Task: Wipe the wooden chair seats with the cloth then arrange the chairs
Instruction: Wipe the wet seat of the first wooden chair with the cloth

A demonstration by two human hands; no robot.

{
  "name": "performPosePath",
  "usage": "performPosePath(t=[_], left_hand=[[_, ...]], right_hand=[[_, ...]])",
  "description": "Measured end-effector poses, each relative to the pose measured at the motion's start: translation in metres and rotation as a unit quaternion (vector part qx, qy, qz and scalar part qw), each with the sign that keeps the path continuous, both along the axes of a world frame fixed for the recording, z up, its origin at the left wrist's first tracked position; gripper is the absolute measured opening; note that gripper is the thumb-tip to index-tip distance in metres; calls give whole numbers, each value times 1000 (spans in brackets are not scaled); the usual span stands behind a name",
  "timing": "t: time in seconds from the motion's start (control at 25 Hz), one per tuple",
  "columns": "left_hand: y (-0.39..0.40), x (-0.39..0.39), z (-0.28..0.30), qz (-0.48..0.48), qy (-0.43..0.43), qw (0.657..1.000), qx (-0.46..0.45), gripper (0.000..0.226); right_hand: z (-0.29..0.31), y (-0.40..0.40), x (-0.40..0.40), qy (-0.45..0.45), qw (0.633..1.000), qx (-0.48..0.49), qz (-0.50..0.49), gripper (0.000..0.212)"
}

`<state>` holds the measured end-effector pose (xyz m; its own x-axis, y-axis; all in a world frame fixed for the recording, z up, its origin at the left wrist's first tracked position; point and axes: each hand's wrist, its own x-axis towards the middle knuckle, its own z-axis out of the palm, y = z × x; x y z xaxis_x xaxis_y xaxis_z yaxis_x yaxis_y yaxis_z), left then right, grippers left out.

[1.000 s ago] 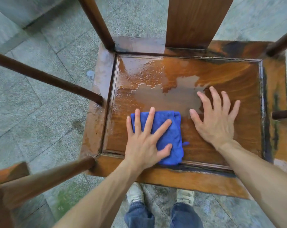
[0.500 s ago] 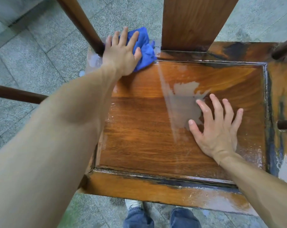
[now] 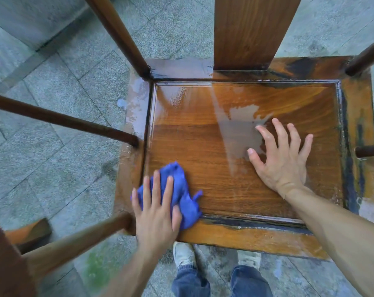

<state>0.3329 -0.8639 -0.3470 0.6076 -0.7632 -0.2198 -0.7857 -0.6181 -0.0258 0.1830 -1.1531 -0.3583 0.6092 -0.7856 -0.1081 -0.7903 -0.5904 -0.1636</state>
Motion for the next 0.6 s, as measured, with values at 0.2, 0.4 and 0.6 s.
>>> performPosePath(t=[0.2, 0.4, 0.6], left_hand=[[24, -47, -2, 4, 21, 999, 28, 85], [-71, -40, -5, 45, 34, 998, 16, 96], [-213, 19, -13, -9, 21, 999, -29, 95]], right_hand=[[-4, 1, -2, -59, 998, 1, -12, 62], [-4, -3, -8, -165, 984, 4, -66, 58], [-6, -5, -4, -186, 979, -9, -80, 61]])
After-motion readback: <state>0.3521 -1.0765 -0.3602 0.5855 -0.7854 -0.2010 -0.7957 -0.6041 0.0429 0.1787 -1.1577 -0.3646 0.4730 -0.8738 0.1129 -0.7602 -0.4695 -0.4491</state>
